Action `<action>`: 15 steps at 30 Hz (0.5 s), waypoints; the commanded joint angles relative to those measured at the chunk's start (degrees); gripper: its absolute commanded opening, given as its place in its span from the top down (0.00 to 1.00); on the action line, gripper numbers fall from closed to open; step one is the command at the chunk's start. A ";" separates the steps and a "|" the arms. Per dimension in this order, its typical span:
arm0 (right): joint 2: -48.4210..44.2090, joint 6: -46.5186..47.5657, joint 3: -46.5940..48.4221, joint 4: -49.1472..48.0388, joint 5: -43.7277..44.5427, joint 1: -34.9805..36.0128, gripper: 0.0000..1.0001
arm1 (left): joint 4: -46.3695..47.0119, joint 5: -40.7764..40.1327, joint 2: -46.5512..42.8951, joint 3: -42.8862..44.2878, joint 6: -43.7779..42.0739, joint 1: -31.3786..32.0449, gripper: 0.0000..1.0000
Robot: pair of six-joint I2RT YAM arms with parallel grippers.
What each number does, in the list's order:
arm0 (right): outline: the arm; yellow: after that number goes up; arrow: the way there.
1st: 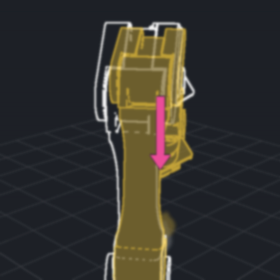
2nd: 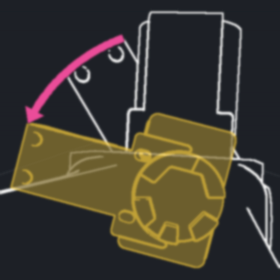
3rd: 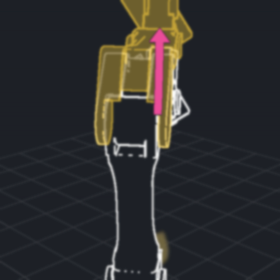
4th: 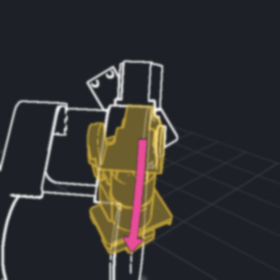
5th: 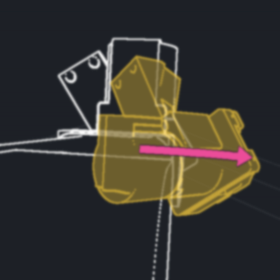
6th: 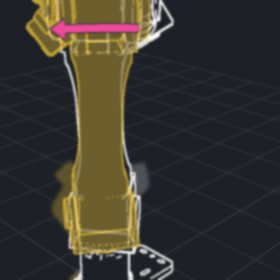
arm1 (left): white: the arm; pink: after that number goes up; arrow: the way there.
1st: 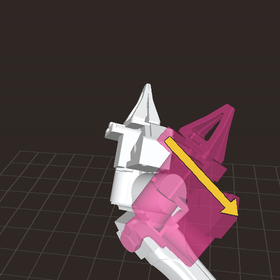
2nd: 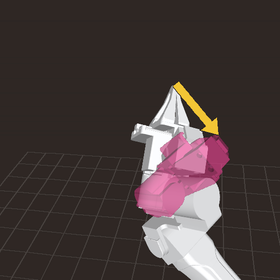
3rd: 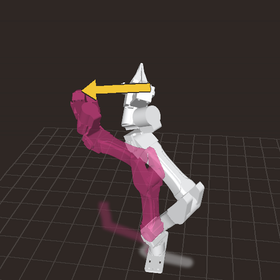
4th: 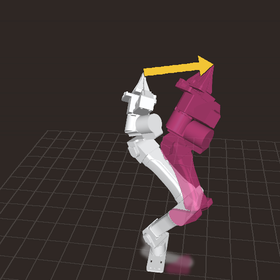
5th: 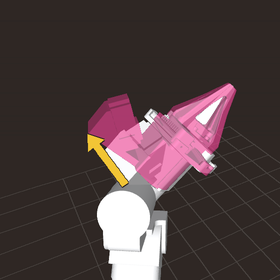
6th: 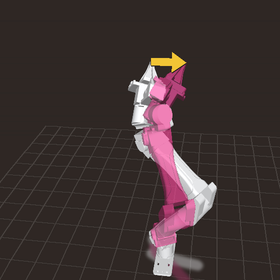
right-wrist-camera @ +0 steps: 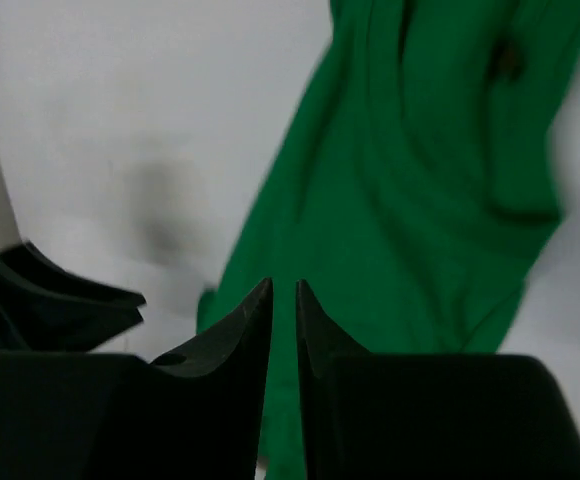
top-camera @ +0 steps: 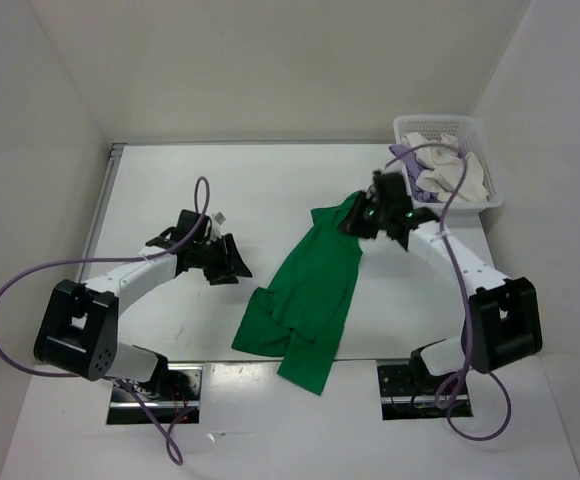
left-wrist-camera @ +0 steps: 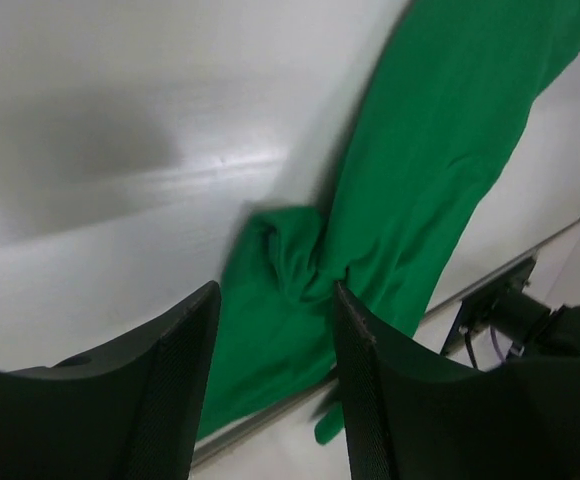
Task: Fold and stack the t-shirts
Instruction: Move the tshirt to the center of the board
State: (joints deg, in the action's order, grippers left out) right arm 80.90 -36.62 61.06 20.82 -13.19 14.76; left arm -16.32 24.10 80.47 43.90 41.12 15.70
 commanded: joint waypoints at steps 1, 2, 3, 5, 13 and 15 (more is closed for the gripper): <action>-2.76 -7.05 -10.49 3.26 4.73 10.62 0.81 | -3.71 -0.45 -1.72 -1.71 2.90 4.06 0.43; -2.77 -9.67 -12.09 3.26 5.97 11.77 0.81 | -3.72 -1.15 -1.72 -2.50 2.91 4.85 0.42; -3.55 -10.83 -13.67 3.26 6.94 11.78 0.76 | -4.24 -1.77 -1.72 -2.50 3.69 6.43 0.41; -4.44 -13.63 -16.14 3.26 10.54 10.91 0.63 | -4.25 -2.39 -1.72 -4.16 4.22 6.97 0.39; 0.39 -15.67 -16.76 0.90 17.05 6.86 0.46 | -2.59 -6.08 2.23 -6.72 4.23 9.43 0.36; 2.31 -14.88 -15.54 -0.25 18.62 6.25 0.46 | -1.18 -6.08 3.64 -6.72 4.23 10.14 0.36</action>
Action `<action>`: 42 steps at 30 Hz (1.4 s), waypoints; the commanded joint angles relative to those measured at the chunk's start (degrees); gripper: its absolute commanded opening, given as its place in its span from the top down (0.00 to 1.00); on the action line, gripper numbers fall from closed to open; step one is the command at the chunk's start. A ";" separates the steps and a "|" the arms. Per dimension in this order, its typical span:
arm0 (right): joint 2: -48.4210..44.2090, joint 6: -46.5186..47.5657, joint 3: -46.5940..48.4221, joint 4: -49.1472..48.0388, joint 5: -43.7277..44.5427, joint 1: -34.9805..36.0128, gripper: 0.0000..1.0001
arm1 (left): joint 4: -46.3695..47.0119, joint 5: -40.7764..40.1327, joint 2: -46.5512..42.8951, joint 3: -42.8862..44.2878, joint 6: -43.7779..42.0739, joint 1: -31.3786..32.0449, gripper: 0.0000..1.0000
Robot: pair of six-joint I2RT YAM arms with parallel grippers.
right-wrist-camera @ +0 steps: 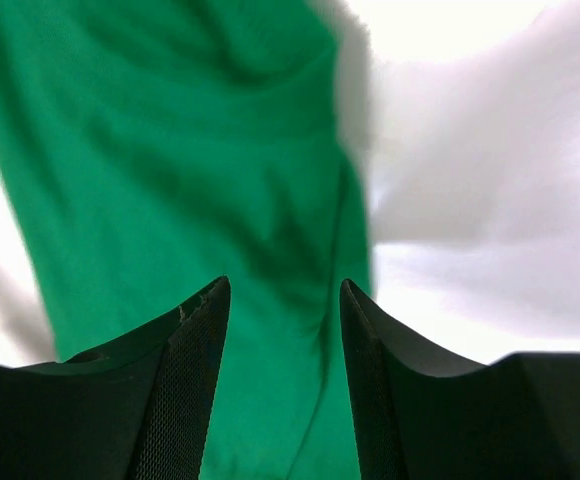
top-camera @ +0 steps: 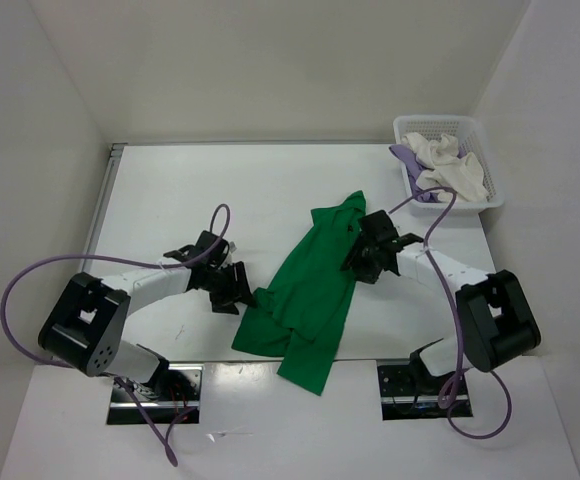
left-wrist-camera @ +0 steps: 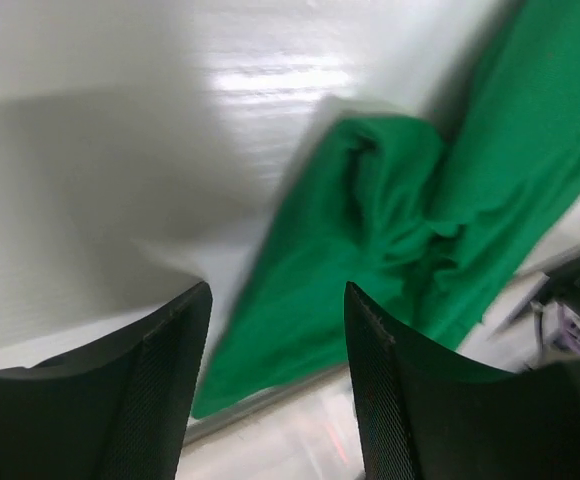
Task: Fold and stack the t-shirts
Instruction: Move the tshirt to the center of the board, then flatten out the tshirt
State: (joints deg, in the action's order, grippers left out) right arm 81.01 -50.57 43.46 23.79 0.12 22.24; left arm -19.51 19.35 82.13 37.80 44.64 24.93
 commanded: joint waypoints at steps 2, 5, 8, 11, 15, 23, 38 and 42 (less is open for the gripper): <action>3.88 -0.32 2.67 -3.75 6.47 -1.84 0.47 | 3.33 -1.34 4.09 -0.62 0.71 2.41 0.41; 6.09 0.99 3.91 -4.88 7.79 -3.42 0.54 | 3.86 -2.03 6.03 -0.01 0.71 4.24 0.48; 6.09 2.13 3.91 -6.04 7.09 -4.83 0.61 | 5.18 -2.04 6.82 -0.01 0.19 4.25 0.60; 7.66 3.27 5.75 -6.56 7.09 -4.84 0.69 | 6.40 -2.56 5.51 1.13 0.70 4.25 0.78; 10.31 4.42 8.48 -6.56 7.70 -4.84 0.78 | 5.88 -4.75 3.92 4.20 0.71 4.25 0.92; 12.24 6.70 15.15 -7.01 7.36 -4.84 0.97 | 2.29 -5.20 1.37 8.34 -4.47 -3.20 1.00; 15.84 13.57 66.00 4.51 -11.61 -4.22 0.99 | -6.15 -17.73 3.40 48.01 -12.55 -19.83 1.00; 12.25 12.42 71.76 3.47 -19.52 -5.09 0.99 | -8.18 -25.04 -2.92 52.90 -14.41 -23.51 0.99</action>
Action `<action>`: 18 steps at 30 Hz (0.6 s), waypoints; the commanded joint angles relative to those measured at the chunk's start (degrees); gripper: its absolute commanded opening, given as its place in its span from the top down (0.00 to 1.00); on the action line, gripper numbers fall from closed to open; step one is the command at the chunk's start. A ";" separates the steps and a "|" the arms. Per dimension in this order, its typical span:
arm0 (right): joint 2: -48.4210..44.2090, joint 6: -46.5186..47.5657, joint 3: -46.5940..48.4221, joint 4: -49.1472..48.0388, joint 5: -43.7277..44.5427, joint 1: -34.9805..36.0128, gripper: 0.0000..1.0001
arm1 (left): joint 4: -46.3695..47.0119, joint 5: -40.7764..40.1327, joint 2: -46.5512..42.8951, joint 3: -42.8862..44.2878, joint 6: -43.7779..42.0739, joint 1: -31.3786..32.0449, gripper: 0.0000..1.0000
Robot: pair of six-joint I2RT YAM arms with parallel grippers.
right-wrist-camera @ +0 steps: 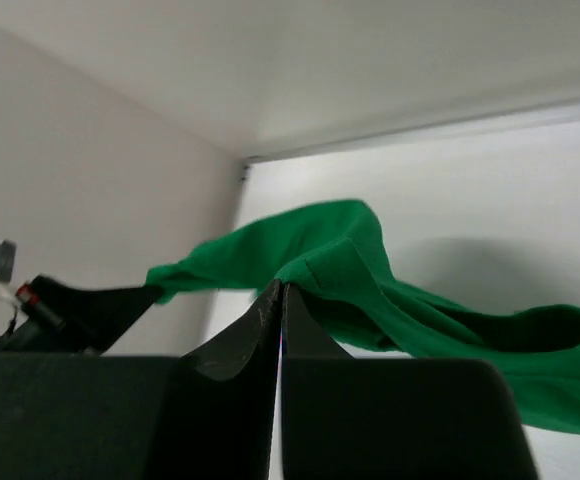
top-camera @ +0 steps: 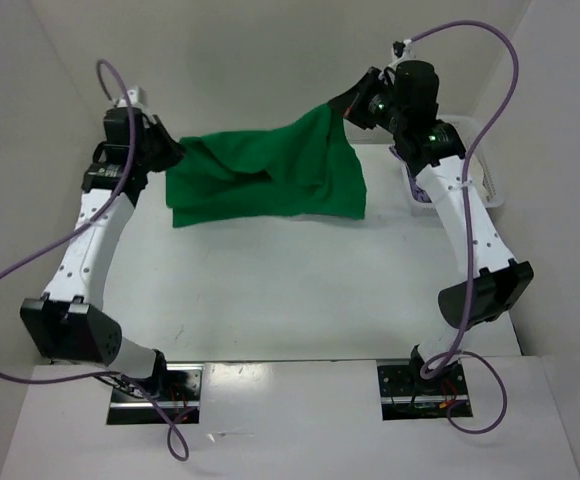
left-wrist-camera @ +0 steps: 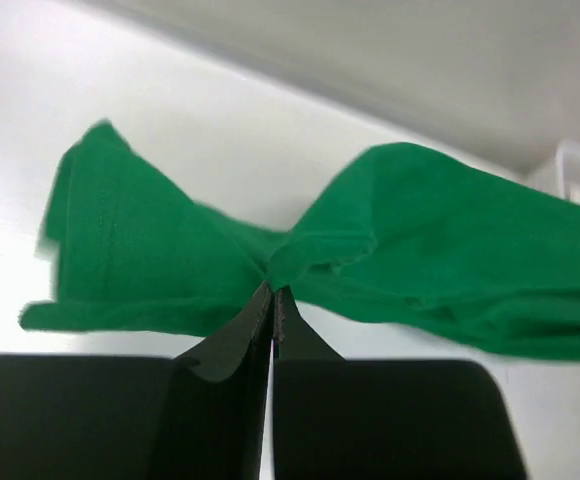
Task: Fold and stack the t-shirts
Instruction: Flatten out the tshirt
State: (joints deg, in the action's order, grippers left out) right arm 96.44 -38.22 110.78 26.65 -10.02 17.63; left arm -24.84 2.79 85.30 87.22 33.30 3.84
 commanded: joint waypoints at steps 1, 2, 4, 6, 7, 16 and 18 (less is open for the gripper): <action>-4.50 -0.97 4.44 -0.37 -11.58 -1.27 0.99 | -2.85 -10.41 -8.02 2.35 -3.06 -3.04 0.97; -7.82 -1.77 0.53 -1.68 -16.04 -2.24 0.99 | -2.15 -12.70 -12.30 0.77 -3.76 -3.65 0.97; -11.87 -4.40 -5.98 -5.97 -20.46 -5.21 0.99 | -0.83 -18.92 -17.07 -7.62 -4.56 -3.66 0.96; -17.67 -5.72 -18.98 -6.88 -25.20 -7.86 0.99 | -1.52 -22.37 -22.09 -13.89 -3.95 -3.66 0.94; -19.35 -5.73 -23.64 -7.40 -25.83 -8.65 0.99 | -1.53 -22.39 -23.32 -17.49 -3.94 -3.66 0.93; -17.97 0.24 -56.72 -1.08 -14.43 -12.62 1.00 | -1.53 -13.43 -24.48 -34.05 -5.61 -7.09 0.49; -14.72 1.12 -56.12 -1.08 -12.49 -12.62 1.00 | -0.91 -11.50 -22.38 -33.26 -6.14 -7.09 0.49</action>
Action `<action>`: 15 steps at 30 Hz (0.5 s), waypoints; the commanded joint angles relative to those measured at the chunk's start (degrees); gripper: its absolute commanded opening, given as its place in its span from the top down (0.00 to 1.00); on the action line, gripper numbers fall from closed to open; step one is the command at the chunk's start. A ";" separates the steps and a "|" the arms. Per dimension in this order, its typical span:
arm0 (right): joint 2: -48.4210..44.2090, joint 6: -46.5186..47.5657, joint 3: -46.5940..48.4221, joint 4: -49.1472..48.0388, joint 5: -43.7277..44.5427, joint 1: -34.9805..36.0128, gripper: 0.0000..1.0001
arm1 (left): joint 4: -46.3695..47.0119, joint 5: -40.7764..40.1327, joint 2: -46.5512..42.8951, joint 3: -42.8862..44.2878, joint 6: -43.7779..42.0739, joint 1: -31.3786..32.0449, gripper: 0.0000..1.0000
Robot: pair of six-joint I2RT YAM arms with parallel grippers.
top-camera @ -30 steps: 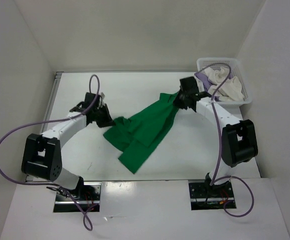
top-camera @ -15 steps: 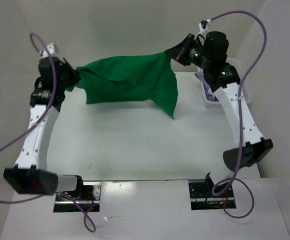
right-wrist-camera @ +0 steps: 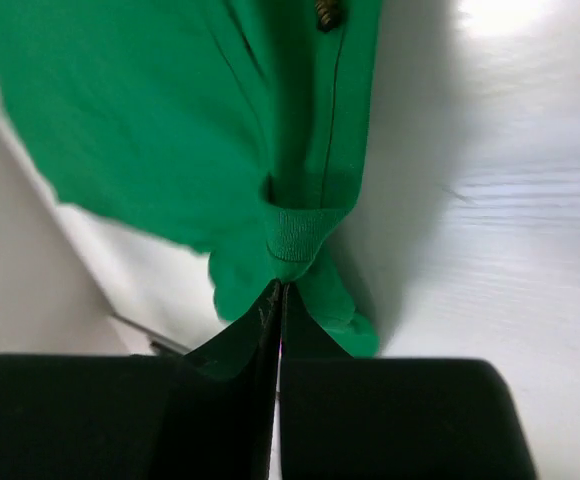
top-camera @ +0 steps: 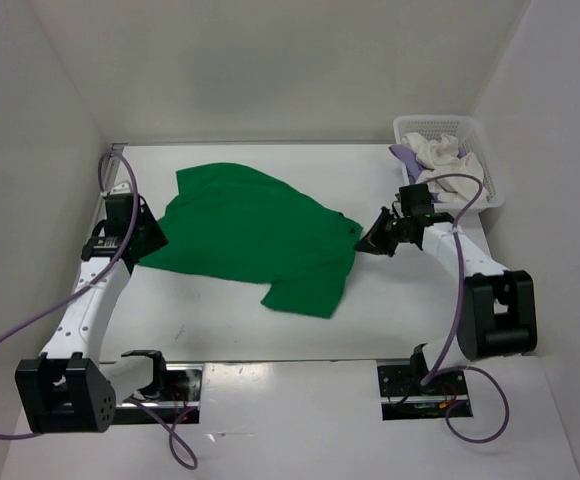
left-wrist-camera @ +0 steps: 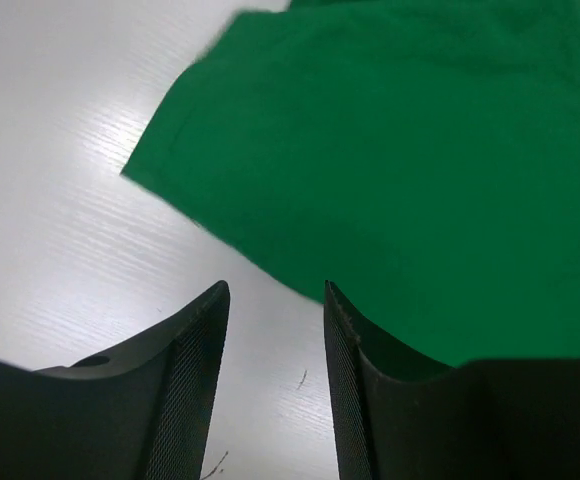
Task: Fold and stack the t-shirts
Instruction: Flatten out the tshirt
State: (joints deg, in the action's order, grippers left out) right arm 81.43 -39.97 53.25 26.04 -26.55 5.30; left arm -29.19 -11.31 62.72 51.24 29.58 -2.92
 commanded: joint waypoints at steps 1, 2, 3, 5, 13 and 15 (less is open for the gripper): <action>0.92 2.88 1.41 -0.47 4.74 -0.29 1.00 | 3.44 5.66 3.00 3.24 -2.43 -0.33 0.49; 1.45 2.88 1.41 -2.64 5.27 -0.29 1.00 | 4.66 7.16 4.50 3.25 -2.43 -0.33 0.49; 2.93 2.88 2.46 -2.66 5.28 -0.29 1.00 | 5.36 8.49 7.13 2.64 -1.73 -0.33 0.49; 4.61 3.40 3.87 -2.66 5.28 -0.29 1.00 | 6.94 10.68 9.25 1.42 -1.02 -0.33 0.49; 13.29 3.15 7.92 -6.43 9.67 -0.29 0.99 | 9.32 16.04 16.64 0.27 4.24 -5.23 0.42; 16.47 1.92 12.03 -6.44 8.01 -0.29 0.99 | 9.85 22.25 19.70 0.26 5.57 -8.06 0.44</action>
State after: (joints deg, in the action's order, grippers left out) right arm 94.11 -37.56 59.90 23.53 -19.25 5.26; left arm -22.31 2.70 79.61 52.12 31.90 -7.03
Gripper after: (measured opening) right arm 0.011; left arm 0.569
